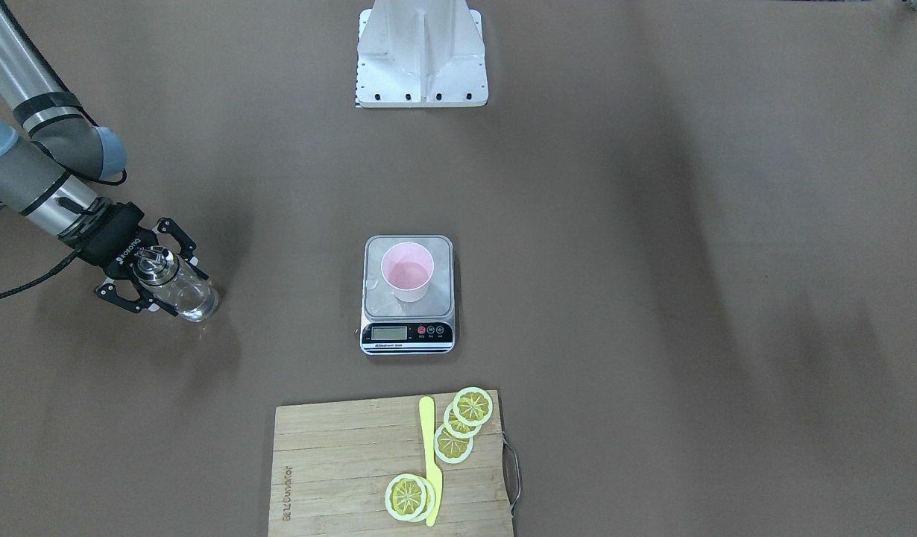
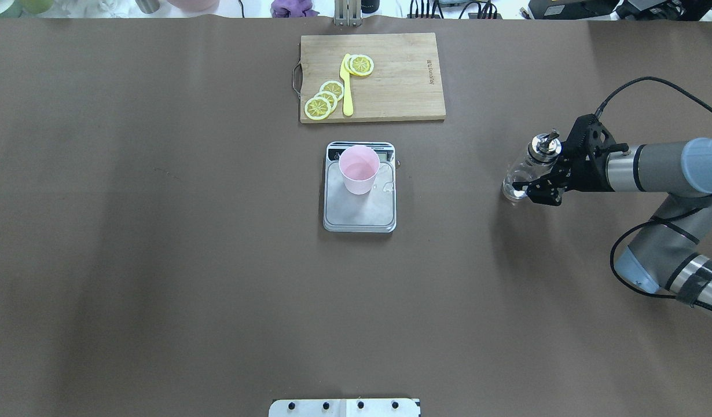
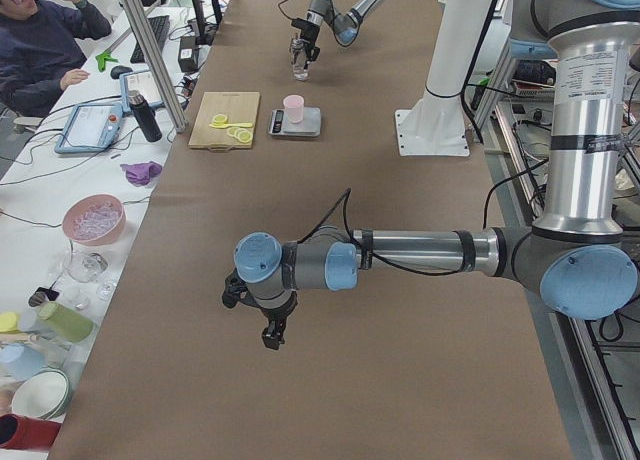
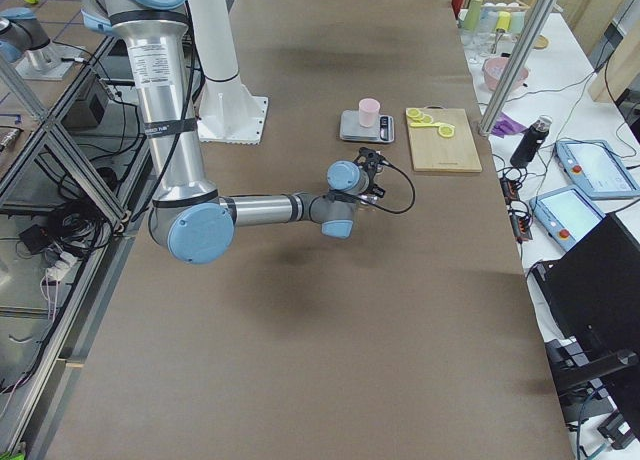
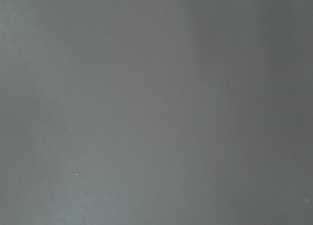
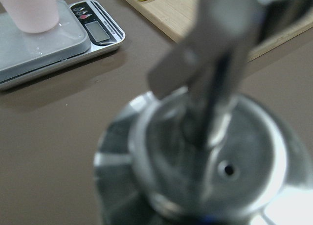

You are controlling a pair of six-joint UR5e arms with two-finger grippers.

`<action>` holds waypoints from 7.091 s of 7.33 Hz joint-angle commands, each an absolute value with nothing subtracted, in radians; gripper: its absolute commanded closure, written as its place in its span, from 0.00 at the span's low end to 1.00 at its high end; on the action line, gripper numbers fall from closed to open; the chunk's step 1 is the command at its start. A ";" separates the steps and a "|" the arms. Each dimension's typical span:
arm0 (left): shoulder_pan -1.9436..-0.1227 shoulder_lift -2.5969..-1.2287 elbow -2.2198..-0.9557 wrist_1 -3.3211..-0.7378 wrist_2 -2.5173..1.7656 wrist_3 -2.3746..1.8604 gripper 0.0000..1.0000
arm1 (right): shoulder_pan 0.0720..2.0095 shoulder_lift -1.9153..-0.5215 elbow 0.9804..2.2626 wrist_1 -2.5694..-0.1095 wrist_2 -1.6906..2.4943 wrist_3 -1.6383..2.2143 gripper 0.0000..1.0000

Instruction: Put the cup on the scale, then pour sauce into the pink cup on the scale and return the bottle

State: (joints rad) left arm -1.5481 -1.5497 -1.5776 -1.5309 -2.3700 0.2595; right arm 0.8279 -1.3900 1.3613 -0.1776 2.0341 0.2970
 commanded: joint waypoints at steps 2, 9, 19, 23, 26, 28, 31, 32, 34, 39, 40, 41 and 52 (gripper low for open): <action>-1.548 -1.551 -1.577 -1.531 -2.370 0.259 0.01 | 0.828 -1.388 1.361 -0.172 2.043 0.311 0.00; -1.548 -1.551 -1.578 -1.531 -2.370 0.259 0.01 | 0.845 -1.422 1.376 -0.169 2.059 0.313 0.00; -1.548 -1.551 -1.583 -1.531 -2.372 0.261 0.01 | 1.164 -1.675 1.320 -0.181 2.077 0.624 0.00; -1.549 -1.549 -1.578 -1.531 -2.370 0.261 0.01 | 1.330 -1.646 1.279 -0.400 2.069 0.615 0.00; -1.548 -1.549 -1.574 -1.531 -2.368 0.261 0.01 | 1.390 -1.560 1.324 -0.577 2.140 0.595 0.00; -1.548 -1.549 -1.568 -1.531 -2.368 0.261 0.01 | 1.426 -1.533 1.417 -0.822 2.215 0.464 0.00; -1.549 -1.523 -1.566 -1.531 -2.368 0.259 0.01 | 1.454 -1.505 1.589 -1.307 2.218 0.272 0.00; -1.548 -1.525 -1.568 -1.531 -2.368 0.258 0.01 | 1.482 -1.503 1.626 -1.447 2.220 0.203 0.00; -1.546 -1.545 -1.565 -1.514 -2.361 0.247 0.01 | 1.491 -1.511 1.626 -1.653 2.221 0.129 0.00; -1.548 -1.542 -1.571 -1.514 -2.358 0.250 0.01 | 1.491 -1.621 1.618 -1.594 2.212 0.134 0.00; -1.548 -1.543 -1.577 -1.514 -2.355 0.250 0.01 | 1.491 -1.614 1.623 -1.594 2.210 0.136 0.00; -1.548 -1.542 -1.583 -1.516 -2.356 0.250 0.01 | 1.491 -1.609 1.618 -1.594 2.214 0.141 0.00; -1.545 -1.557 -1.543 -1.531 -2.359 0.258 0.01 | 1.491 -1.623 1.703 -1.592 2.212 0.132 0.00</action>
State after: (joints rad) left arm -1.5448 -1.5569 -1.5484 -1.5297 -2.3592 0.2555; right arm 1.4910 -1.6213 1.7017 -1.5935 2.2122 0.1319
